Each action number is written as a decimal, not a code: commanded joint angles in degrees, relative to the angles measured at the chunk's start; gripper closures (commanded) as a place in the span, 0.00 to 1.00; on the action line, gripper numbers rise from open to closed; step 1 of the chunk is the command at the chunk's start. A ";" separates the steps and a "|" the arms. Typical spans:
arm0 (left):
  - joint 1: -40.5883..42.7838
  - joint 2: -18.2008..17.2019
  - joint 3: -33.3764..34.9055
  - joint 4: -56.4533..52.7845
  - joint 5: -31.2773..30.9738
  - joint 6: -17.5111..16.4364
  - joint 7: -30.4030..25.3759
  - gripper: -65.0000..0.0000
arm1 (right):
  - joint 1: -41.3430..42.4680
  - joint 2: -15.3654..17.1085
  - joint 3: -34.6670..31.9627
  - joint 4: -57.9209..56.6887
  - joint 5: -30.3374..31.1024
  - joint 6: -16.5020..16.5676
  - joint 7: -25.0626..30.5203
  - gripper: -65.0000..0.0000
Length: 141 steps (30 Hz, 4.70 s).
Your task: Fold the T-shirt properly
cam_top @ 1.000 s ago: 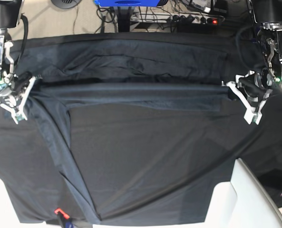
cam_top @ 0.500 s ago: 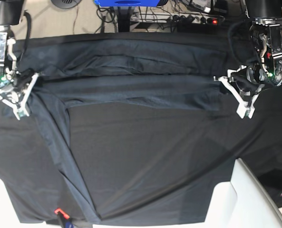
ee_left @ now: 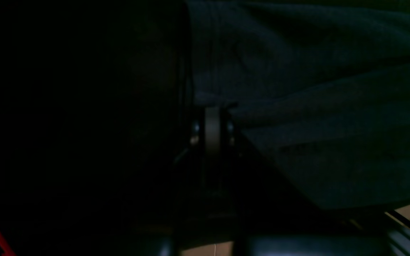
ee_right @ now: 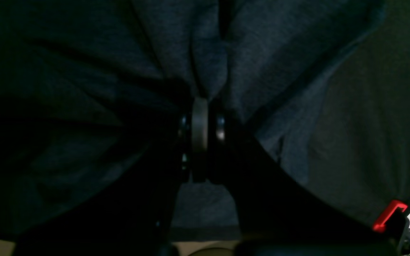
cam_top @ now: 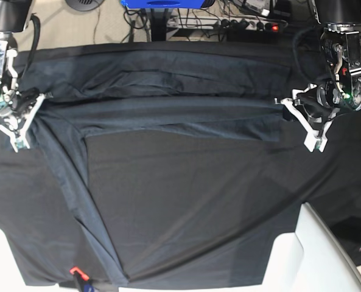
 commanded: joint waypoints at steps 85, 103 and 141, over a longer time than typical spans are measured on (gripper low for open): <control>15.12 7.18 -37.24 3.16 -0.46 -22.39 -3.94 0.00 | 23.98 -2.98 -0.60 -22.99 0.01 -0.17 17.51 1.00; 10.81 7.18 -35.22 -0.98 -0.37 -22.39 -3.94 0.00 | -6.88 -11.25 -14.67 19.12 0.10 -0.17 1.95 1.00; 11.25 6.30 -35.22 -5.02 -0.37 -22.39 -6.67 0.00 | -10.84 -15.38 -19.59 27.20 0.27 -0.17 1.51 0.34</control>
